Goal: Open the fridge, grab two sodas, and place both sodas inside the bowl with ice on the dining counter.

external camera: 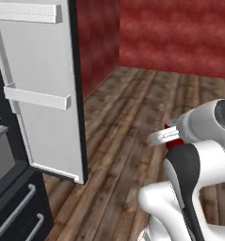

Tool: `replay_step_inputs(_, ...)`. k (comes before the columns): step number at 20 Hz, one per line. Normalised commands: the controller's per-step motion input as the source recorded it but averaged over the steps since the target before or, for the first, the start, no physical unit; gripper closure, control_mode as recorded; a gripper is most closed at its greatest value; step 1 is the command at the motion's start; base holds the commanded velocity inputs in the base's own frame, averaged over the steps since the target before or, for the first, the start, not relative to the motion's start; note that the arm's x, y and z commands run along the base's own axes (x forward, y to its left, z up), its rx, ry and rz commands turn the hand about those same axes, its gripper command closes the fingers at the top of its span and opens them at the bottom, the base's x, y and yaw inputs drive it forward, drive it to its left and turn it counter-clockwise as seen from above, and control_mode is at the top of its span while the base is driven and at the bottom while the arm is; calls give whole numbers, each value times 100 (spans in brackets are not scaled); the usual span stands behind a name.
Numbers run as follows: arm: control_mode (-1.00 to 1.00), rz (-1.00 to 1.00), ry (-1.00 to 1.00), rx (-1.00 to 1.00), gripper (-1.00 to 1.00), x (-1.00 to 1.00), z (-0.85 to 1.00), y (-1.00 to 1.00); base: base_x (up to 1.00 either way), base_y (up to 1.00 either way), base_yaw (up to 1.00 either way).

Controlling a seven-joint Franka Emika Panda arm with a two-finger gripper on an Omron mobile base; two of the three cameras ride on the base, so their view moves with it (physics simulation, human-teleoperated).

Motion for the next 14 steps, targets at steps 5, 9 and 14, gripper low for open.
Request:
replay_step_inputs(5,100,0,0,0,100,0,0,0,0,0,-48)
replay_step_inputs(9,100,0,0,0,100,0,0,0,17,0,-38)
replay_step_inputs(14,100,0,0,0,100,0,0,0,41,0,-28)
